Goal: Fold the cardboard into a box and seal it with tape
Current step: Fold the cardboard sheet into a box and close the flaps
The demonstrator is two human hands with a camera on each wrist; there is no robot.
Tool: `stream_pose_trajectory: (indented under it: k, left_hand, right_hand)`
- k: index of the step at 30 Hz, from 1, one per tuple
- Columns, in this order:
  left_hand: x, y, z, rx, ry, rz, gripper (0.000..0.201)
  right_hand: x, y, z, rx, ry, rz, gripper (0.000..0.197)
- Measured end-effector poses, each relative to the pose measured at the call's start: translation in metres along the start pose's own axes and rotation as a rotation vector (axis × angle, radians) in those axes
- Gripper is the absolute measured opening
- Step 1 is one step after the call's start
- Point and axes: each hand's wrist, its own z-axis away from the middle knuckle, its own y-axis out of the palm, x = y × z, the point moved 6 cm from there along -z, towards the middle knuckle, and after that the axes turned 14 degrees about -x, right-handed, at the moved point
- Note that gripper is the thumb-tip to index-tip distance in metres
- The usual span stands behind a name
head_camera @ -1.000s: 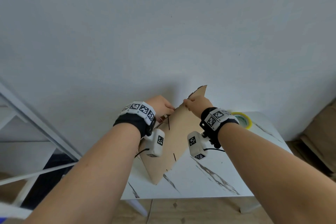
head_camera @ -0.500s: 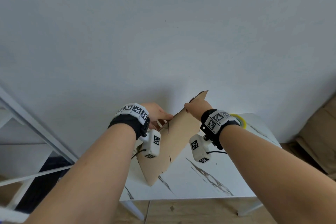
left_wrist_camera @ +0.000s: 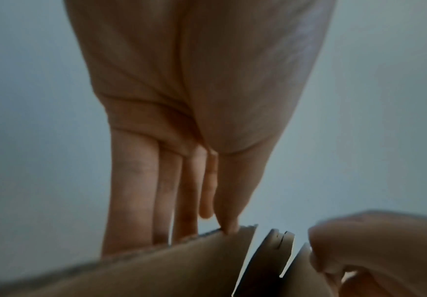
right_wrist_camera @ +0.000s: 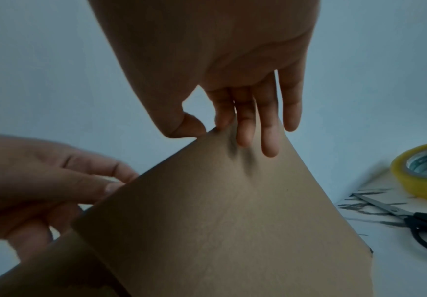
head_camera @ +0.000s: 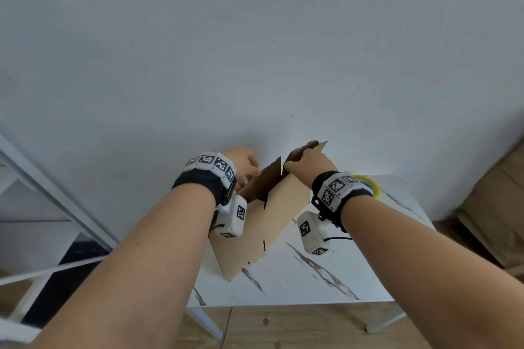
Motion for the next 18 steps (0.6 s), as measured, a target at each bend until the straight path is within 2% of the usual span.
stream_pose_trajectory:
  k: [3, 5, 7, 11, 15, 18]
  left_hand:
    - [-0.015, -0.006, 0.001, -0.089, 0.101, -0.125, 0.013]
    - [-0.023, -0.005, -0.001, -0.061, 0.102, -0.200, 0.023]
    - [-0.022, -0.003, -0.006, -0.015, 0.027, -0.275, 0.030]
    - [-0.016, 0.004, -0.011, -0.031, 0.065, -0.415, 0.041]
    - [-0.006, 0.003, -0.006, -0.010, 0.080, -0.446, 0.072]
    - [-0.004, 0.001, -0.009, -0.074, 0.110, -0.434, 0.066]
  right_hand:
    - [0.008, -0.005, 0.004, -0.065, -0.086, 0.043, 0.015]
    - [0.012, -0.003, 0.004, 0.000, -0.112, 0.060, 0.003]
    - [0.010, -0.003, 0.004, 0.024, -0.104, 0.067, 0.019]
    - [0.006, -0.009, 0.007, -0.055, -0.163, 0.080, 0.016]
    - [-0.001, -0.011, 0.003, -0.058, -0.192, 0.082, 0.018]
    - [-0.007, -0.013, 0.000, -0.049, -0.205, 0.099, 0.020]
